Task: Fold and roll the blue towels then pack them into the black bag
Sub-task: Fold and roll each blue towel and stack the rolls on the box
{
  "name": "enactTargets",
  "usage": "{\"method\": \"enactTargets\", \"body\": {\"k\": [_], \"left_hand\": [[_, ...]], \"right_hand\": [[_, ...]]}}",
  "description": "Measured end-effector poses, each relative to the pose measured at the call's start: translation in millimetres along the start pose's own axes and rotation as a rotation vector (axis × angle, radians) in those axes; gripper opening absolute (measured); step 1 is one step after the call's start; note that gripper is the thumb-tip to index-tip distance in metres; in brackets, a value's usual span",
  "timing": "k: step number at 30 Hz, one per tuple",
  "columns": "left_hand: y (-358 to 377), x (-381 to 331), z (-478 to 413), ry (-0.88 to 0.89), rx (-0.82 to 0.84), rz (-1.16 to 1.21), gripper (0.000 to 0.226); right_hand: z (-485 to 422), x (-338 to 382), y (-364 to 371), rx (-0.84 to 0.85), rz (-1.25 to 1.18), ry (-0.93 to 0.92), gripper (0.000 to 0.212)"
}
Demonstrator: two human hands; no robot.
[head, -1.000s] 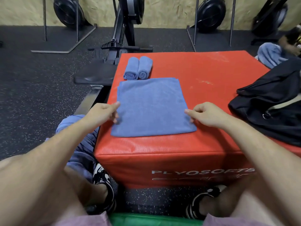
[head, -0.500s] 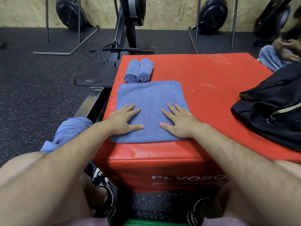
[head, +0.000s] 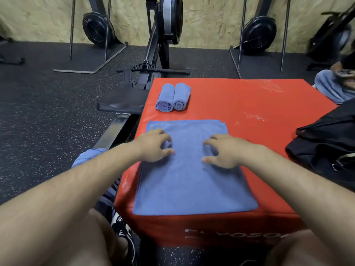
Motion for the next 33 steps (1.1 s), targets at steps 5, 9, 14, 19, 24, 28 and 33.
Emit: {"method": "enactTargets", "body": {"k": [5, 9, 14, 19, 24, 28, 33], "left_hand": [[-9, 19, -48, -0.07, -0.126, 0.034, 0.034], [-17, 42, -68, -0.082, -0.109, 0.008, 0.032], [-24, 66, -82, -0.096, -0.153, 0.024, 0.028], [-24, 70, -86, -0.116, -0.218, 0.051, 0.019], [-25, 74, -79, -0.14, -0.293, 0.185, 0.005], [-29, 74, -75, -0.155, -0.336, 0.228, 0.009], [-37, 75, -74, -0.198, -0.42, 0.295, 0.006]], "right_hand": [[-50, -31, -8, -0.192, -0.094, 0.086, 0.045], [-73, -54, 5, -0.301, -0.123, 0.14, 0.035], [-90, -74, 16, -0.292, -0.175, 0.222, 0.033], [-99, -81, 10, -0.244, -0.194, 0.314, 0.027], [-97, -84, 11, -0.318, -0.582, 0.276, 0.013], [-95, -91, 10, -0.416, -0.672, 0.309, 0.002], [-99, -99, 14, -0.451, -0.663, 0.401, 0.01]]}}
Point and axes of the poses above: each hand's wrist, its own z-axis away from the middle knuckle, its own y-axis out of the palm, x = y × z, the point moved 4 cm from there along -z, towards the middle knuckle, and after that the axes turned 13 degrees about z, right-handed, at the moved point
